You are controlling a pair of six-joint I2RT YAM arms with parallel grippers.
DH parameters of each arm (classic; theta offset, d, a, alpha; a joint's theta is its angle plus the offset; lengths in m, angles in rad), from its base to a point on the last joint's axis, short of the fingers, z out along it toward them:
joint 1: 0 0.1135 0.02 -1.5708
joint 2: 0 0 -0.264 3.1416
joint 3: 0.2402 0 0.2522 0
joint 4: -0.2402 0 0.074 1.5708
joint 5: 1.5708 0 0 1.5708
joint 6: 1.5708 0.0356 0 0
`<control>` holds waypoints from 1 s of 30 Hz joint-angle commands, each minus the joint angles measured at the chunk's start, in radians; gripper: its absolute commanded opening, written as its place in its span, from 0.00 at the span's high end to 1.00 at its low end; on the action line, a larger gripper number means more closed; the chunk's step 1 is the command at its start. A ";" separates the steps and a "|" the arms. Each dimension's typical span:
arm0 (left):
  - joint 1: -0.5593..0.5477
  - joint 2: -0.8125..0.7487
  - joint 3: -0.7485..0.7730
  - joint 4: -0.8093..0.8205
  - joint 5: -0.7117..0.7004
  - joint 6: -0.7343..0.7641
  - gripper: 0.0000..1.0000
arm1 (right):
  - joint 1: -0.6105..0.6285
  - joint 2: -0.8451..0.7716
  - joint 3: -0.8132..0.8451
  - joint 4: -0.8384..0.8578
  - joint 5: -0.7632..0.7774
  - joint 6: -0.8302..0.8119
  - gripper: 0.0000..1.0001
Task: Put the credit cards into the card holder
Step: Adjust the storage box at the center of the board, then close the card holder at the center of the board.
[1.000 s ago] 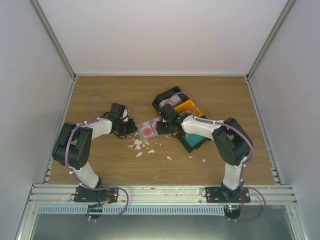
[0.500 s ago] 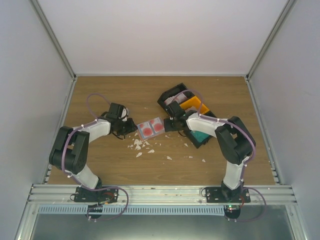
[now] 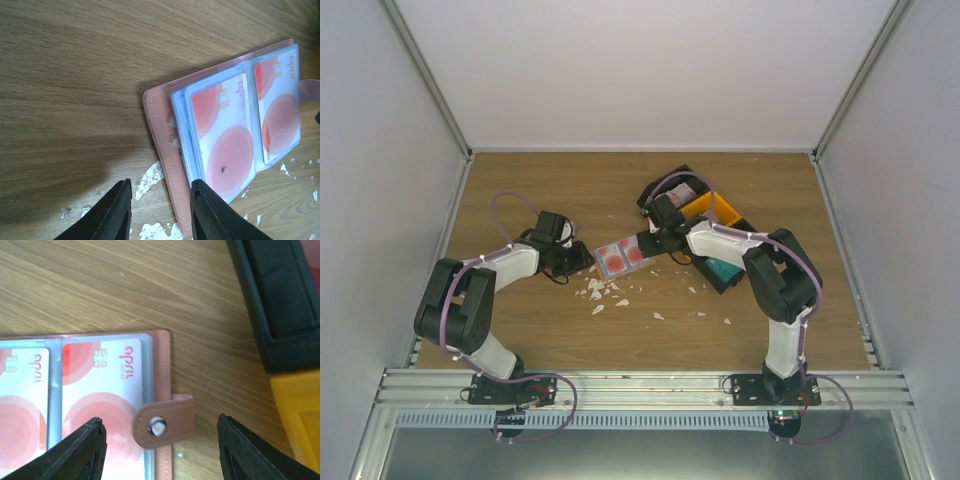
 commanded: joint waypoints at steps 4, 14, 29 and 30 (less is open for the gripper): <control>-0.002 -0.042 -0.018 0.030 0.002 -0.002 0.61 | 0.014 0.086 0.089 0.005 0.080 -0.023 0.38; -0.002 -0.045 -0.027 0.033 0.005 -0.002 0.63 | 0.021 0.089 0.127 -0.032 0.130 0.003 0.87; -0.002 -0.020 -0.089 0.059 -0.026 -0.029 0.81 | 0.035 -0.034 0.192 -0.095 -0.261 0.094 0.99; -0.002 -0.011 -0.088 0.061 -0.020 -0.029 0.82 | 0.037 -0.041 0.190 -0.075 -0.293 0.102 0.99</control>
